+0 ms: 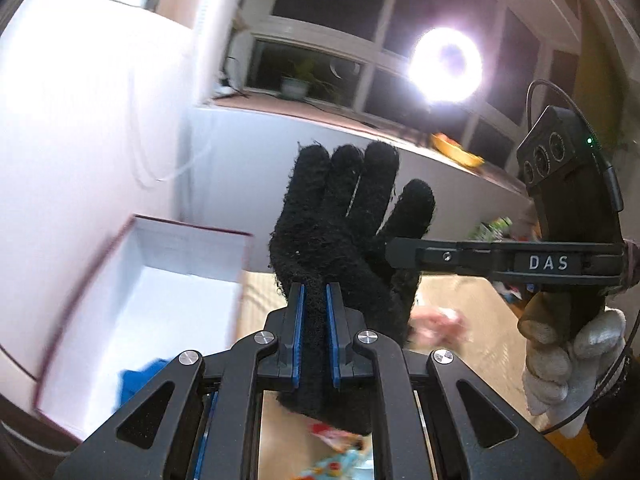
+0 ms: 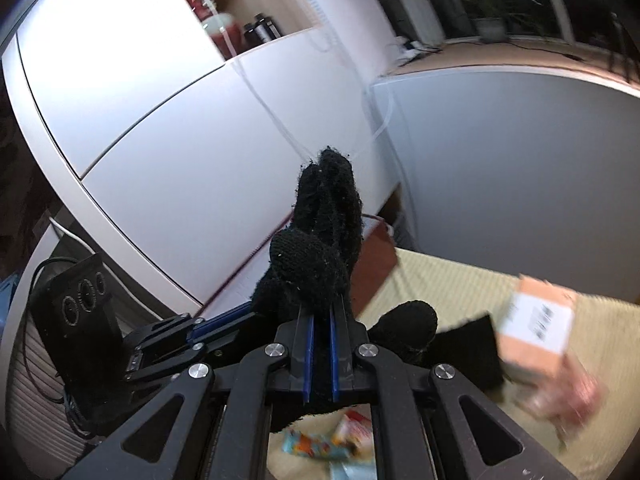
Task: Organize soft objects
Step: 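Carry the black glove with the left tool into the shoebox and release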
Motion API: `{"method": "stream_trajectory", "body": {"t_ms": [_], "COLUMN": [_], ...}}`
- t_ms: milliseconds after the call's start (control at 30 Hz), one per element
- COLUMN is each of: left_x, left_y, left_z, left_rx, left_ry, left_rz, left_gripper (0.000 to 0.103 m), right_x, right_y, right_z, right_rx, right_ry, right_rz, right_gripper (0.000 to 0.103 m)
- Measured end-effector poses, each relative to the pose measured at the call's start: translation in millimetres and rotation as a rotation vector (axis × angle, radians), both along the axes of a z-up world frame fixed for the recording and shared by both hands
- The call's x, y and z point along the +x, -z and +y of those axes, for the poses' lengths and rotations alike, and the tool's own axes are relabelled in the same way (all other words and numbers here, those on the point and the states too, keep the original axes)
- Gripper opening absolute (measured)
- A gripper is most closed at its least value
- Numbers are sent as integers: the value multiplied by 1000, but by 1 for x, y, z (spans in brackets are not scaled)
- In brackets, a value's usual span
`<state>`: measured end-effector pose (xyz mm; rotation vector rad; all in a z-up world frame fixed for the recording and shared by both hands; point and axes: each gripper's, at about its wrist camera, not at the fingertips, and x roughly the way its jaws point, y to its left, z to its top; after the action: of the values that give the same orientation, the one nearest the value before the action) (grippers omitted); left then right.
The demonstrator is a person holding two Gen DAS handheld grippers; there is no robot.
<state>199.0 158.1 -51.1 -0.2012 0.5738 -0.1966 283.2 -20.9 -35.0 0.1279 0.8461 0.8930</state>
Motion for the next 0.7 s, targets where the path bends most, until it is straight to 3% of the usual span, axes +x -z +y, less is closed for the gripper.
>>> {"method": "stream_trajectory", "body": {"t_ms": [333, 700], "left_x": [26, 47], "left_y": [13, 36], "left_z": [65, 84], "left_rx": [44, 109], "left_ry": [-139, -232], "left_rz": [43, 99], "left_gripper": [9, 9], "right_x": [36, 66], "right_y": [21, 55], "right_z": [106, 155], "right_rx": [-110, -193], "right_ry": [-70, -73], "right_rz": [14, 43], "right_gripper": [6, 6]}}
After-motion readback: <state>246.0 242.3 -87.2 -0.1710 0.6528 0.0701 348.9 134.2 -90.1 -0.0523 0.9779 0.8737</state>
